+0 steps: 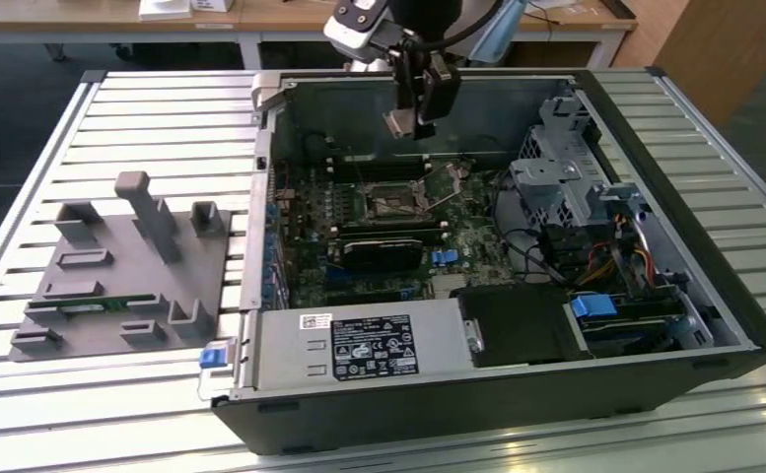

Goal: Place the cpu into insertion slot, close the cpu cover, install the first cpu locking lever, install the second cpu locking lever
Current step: 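Place the cpu into insertion slot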

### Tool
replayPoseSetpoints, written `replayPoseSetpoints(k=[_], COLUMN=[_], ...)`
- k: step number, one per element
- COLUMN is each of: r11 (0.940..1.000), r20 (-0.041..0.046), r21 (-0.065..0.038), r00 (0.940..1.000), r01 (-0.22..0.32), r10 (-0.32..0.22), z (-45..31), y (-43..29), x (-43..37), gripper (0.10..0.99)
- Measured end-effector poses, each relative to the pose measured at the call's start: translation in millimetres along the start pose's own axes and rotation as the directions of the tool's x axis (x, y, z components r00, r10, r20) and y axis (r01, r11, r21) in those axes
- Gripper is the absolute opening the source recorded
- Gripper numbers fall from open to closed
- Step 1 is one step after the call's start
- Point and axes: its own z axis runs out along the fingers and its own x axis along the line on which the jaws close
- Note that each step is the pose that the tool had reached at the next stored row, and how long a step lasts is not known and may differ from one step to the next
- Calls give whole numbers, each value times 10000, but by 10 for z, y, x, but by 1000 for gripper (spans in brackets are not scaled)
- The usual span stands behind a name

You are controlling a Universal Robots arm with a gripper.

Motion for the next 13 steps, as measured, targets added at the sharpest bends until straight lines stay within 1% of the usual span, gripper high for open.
replayPoseSetpoints(k=[3,8,10,13], r11=[9985,9909,9882,9879], r20=[49,118,132,134], r21=[-11,-33,-39,-40], r00=[9985,9908,9881,9878], r01=[-548,-1345,-1531,-1551], r10=[548,1346,1531,1551], z=[19,58,81,120], y=[-2,-5,-6,-8], x=[0,0,7,9], gripper=[537,537,537,537])
